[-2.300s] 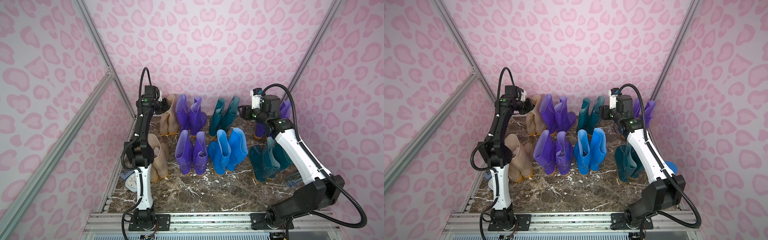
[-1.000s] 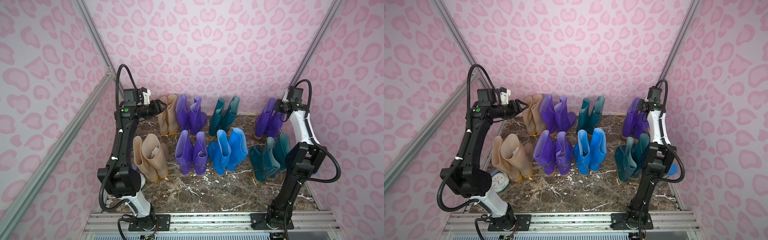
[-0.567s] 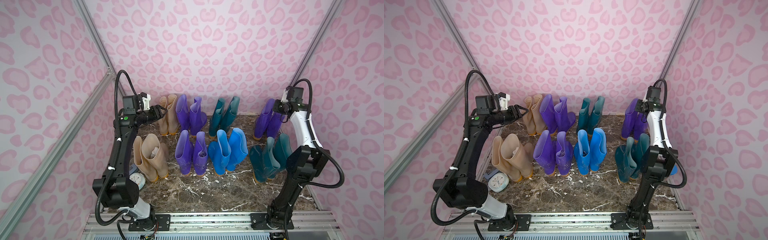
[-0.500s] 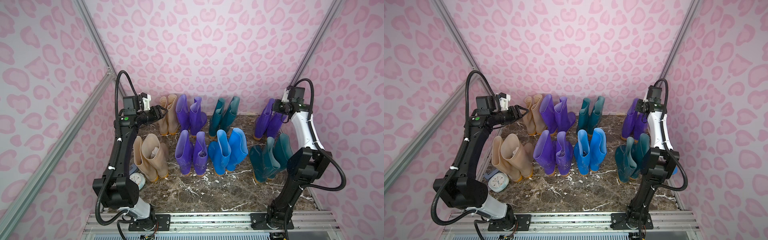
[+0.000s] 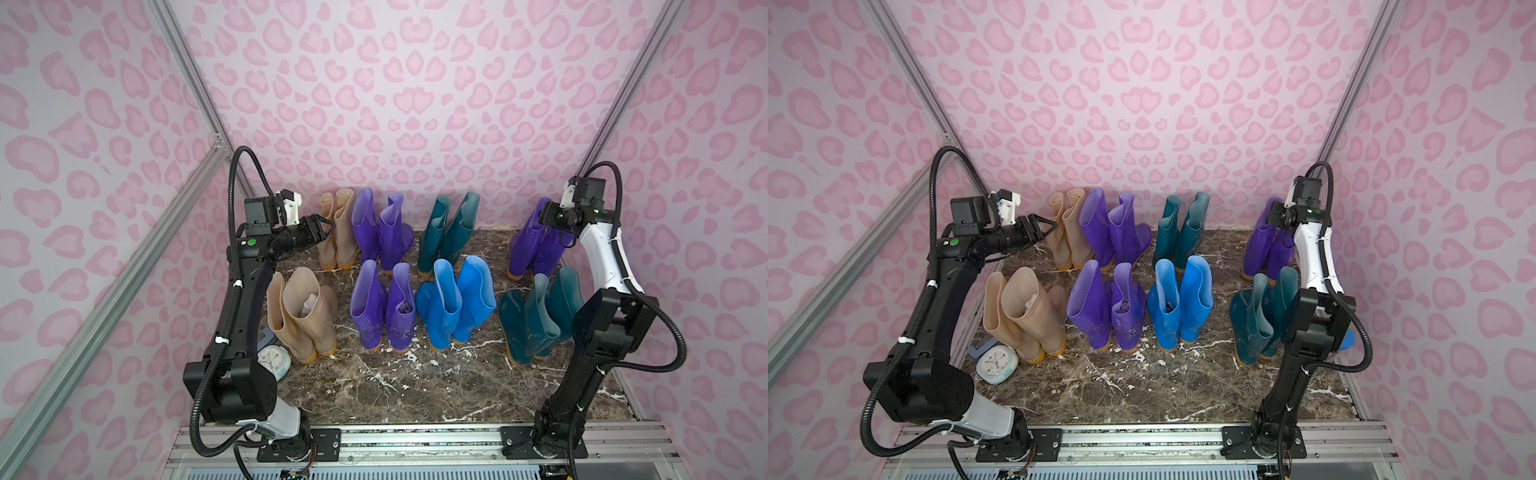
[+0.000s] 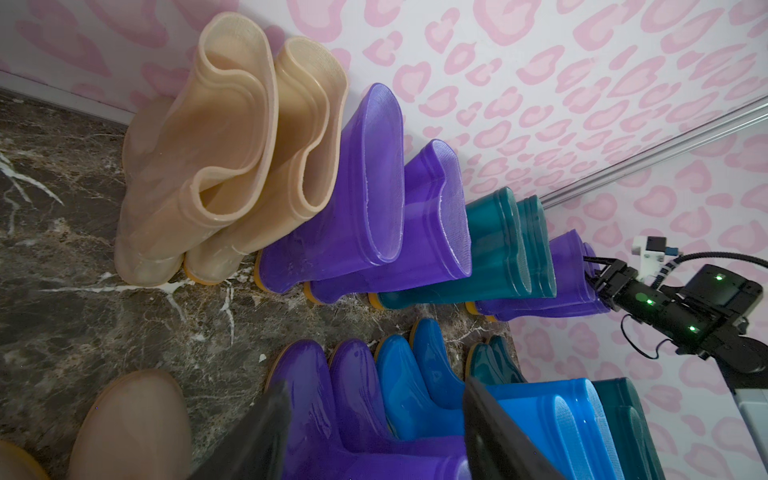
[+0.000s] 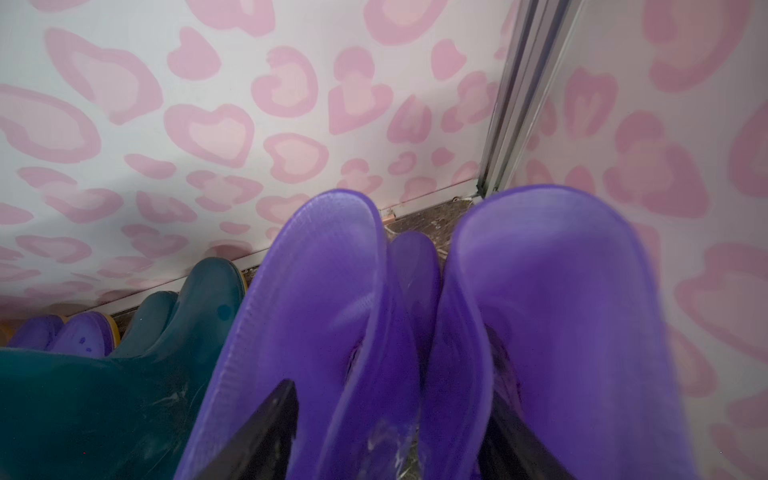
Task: Match and arrange rain boots in pairs
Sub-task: Adjust a pair of rain boots at the center of the board.
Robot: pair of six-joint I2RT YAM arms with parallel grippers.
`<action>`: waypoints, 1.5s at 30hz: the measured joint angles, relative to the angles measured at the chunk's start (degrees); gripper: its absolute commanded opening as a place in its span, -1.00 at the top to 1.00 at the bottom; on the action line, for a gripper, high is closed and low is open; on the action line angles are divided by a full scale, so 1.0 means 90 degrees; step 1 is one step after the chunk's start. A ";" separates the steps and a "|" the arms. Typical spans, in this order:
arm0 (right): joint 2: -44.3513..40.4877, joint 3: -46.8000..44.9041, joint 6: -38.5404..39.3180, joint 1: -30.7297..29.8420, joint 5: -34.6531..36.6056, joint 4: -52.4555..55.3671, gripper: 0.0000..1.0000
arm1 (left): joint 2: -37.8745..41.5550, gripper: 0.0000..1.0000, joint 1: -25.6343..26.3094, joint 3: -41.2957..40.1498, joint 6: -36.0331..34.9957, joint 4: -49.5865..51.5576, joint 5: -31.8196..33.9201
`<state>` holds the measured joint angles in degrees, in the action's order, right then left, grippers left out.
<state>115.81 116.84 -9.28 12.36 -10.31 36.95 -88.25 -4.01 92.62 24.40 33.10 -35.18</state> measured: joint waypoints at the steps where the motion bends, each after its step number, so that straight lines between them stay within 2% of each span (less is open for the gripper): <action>1: 0.0053 0.0061 0.0007 -0.0010 0.0024 0.0027 0.51 | 0.0000 -0.34 0.0000 -0.0015 0.0000 -0.0024 -0.0010; 3: 0.0168 0.0189 0.0010 -0.0063 0.0075 0.0056 0.96 | 0.0000 -0.34 -0.0012 -0.0036 0.0075 -0.0036 -0.0056; 4: 0.0228 0.0270 0.0000 -0.0090 0.0078 0.0092 1.00 | 0.0000 -0.33 -0.0019 -0.0039 0.0085 -0.0046 -0.0073; 14: 0.0862 0.1722 0.0175 -0.1022 0.0194 0.0981 1.00 | -0.0051 -0.32 -0.0075 -0.0078 0.0117 -0.0109 -0.0168; 33: 0.0882 0.1576 0.0221 -0.1649 -0.0544 0.1061 0.99 | -0.0012 -0.32 -0.0180 -0.0126 0.0163 -0.0187 -0.0284; 34: 0.0882 0.1557 0.0231 -0.1634 -0.0578 0.1047 0.97 | 0.0000 -0.32 -0.0180 -0.0126 0.0163 -0.0189 -0.0284; 36: 0.0865 0.1481 0.0245 -0.1622 -0.0617 0.0988 0.79 | 0.0032 -0.33 -0.0180 -0.0126 0.0163 -0.0194 -0.0299; 37: 0.0850 0.1440 0.0243 -0.1625 -0.0646 0.0952 0.65 | 0.0044 -0.34 -0.0180 -0.0129 0.0165 -0.0194 -0.0308; 38: 0.0838 0.1409 0.0236 -0.1625 -0.0658 0.0928 0.42 | 0.0063 -0.35 -0.0177 -0.0131 0.0163 -0.0194 -0.0306; 40: 0.0799 0.1406 0.0219 -0.1627 -0.0707 0.0903 0.37 | 0.0109 -0.37 -0.0143 -0.0129 0.0160 -0.0194 -0.0296; 41: 0.0750 0.1406 0.0231 -0.1620 -0.0707 0.0886 0.29 | 0.0129 -0.38 -0.0119 -0.0097 0.0158 -0.0160 -0.0255; 43: 0.0627 0.1406 0.0114 -0.1576 -0.0675 0.0867 -0.01 | 0.0146 -0.40 -0.0032 0.0019 0.0124 -0.0104 -0.0177; 45: 0.0444 0.1396 0.0129 -0.1535 -0.0566 0.0789 -0.08 | 0.0240 -0.42 0.0109 0.0141 0.0061 0.0080 -0.0027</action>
<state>119.81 129.40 -8.12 -1.45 -15.40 44.05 -86.08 -3.03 93.89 24.95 33.82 -35.42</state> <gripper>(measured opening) 0.527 0.701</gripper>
